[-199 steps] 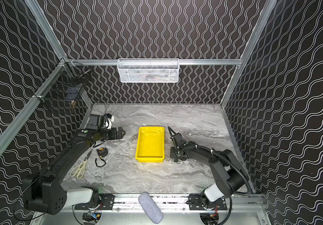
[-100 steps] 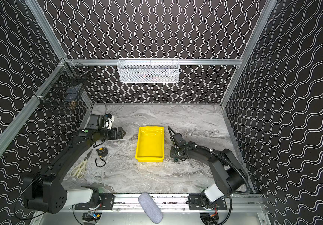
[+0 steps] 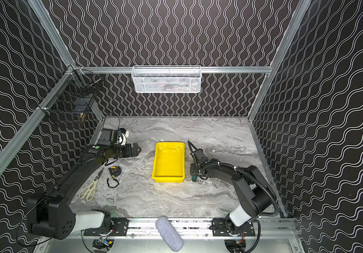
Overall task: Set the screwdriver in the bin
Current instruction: 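Lift the screwdriver with the right gripper and carry it over the bin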
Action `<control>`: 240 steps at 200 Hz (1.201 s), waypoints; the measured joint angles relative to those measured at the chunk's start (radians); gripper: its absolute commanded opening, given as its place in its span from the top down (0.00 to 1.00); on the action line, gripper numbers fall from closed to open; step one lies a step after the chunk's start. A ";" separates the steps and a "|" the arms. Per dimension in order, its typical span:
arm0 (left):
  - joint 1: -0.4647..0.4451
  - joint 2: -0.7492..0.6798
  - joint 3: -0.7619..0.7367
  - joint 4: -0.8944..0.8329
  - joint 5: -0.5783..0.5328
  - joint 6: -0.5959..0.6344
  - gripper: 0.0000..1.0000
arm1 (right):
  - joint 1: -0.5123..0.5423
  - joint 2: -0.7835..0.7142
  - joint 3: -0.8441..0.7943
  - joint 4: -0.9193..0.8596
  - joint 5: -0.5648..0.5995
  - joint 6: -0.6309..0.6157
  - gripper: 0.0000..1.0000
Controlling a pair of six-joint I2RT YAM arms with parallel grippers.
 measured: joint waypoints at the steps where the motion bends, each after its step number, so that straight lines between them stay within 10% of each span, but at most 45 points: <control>1: 0.000 0.000 0.000 0.000 0.000 0.000 0.01 | 0.000 0.001 0.000 0.000 0.000 0.000 0.49; 110: 0.000 0.003 0.000 -0.002 0.000 0.000 0.01 | 0.008 -0.021 0.011 -0.083 0.013 -0.007 0.87; 240: 0.000 -0.007 0.000 -0.002 0.004 0.000 0.01 | 0.006 -0.172 0.095 -0.259 0.070 -0.056 0.90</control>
